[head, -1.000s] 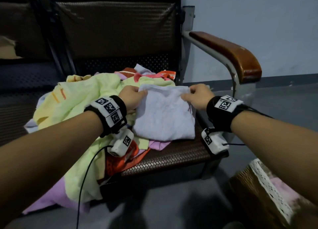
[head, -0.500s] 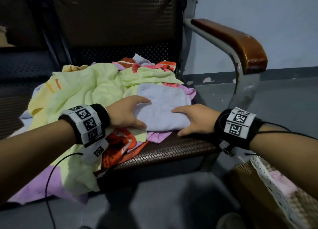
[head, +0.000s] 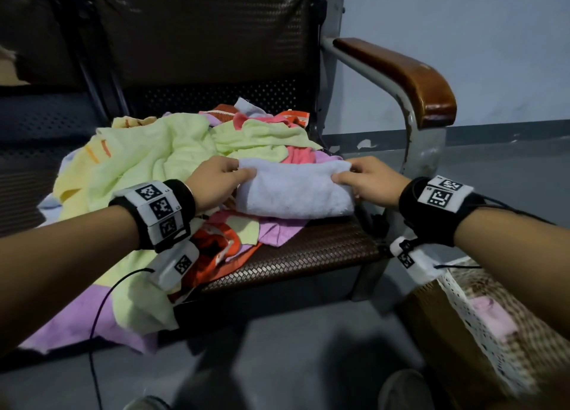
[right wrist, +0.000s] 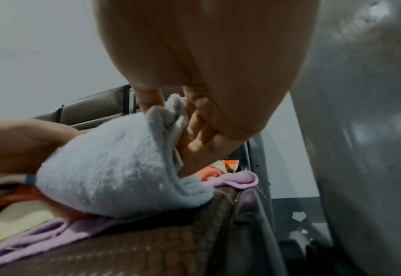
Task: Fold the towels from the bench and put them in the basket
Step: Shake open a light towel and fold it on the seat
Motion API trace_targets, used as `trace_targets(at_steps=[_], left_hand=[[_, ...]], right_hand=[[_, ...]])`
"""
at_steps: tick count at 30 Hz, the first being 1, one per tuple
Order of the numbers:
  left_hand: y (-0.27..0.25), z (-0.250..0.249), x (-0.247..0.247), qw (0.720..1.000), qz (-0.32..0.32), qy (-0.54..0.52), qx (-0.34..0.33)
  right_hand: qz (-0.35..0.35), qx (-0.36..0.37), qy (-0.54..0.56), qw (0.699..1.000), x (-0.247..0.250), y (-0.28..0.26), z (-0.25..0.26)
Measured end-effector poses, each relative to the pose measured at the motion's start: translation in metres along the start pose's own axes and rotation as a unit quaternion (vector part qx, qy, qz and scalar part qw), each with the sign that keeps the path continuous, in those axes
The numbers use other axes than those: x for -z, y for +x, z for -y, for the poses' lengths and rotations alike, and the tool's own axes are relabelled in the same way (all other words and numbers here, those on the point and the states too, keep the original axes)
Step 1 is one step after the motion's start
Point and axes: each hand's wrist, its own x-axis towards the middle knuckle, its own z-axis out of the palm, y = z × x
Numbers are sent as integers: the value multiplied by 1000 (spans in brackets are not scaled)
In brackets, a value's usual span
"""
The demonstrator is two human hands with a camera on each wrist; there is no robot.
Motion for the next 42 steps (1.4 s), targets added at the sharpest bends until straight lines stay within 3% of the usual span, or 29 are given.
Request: trace_targets(at_steps=[3,6,8,10,13,15,17,18,20,22,27,31,37,42], left_hand=[[5,-1,-9,997,-40,69,21],[9,-6,-16,988,-140,39,48],[10,-12,-16,984,-175,22,-17],[9,-17,-16,989,-97,63,-96],[3,-13,-22,967,73,216,-110],[2,-7,-27,956,107,254,-97],[7,-3,-29,958,88,252,-103],[9,-3,-30,962,71,244,-99],[15,-5,-30,973,39,212,-77],[19,-11,-28,982,22,171,-73],[17,-42,-27,979,-53,78,-179],[11,-97,-27,967,-105,-25,-232],[3,-198,-82,947,-72,-200,-242],[0,-275,-178,913,41,-333,-234]], right_hand=[[-5,-54,-13,998,-7,7,-3],[-11,-117,-1,993,-14,16,-7],[-26,-144,15,989,-16,23,-7],[-35,-144,-17,989,-16,27,-4],[-69,-91,-154,981,-19,28,5],[-112,-5,-174,978,-24,22,19],[-88,101,-143,981,-32,17,35],[-41,133,-142,980,-37,15,43],[54,128,-178,974,-50,11,51],[83,102,-215,968,-57,10,49],[5,74,-209,975,-31,13,49],[-31,83,7,996,15,-8,48],[-114,97,148,978,91,-74,25],[-225,20,268,936,155,-148,-40]])
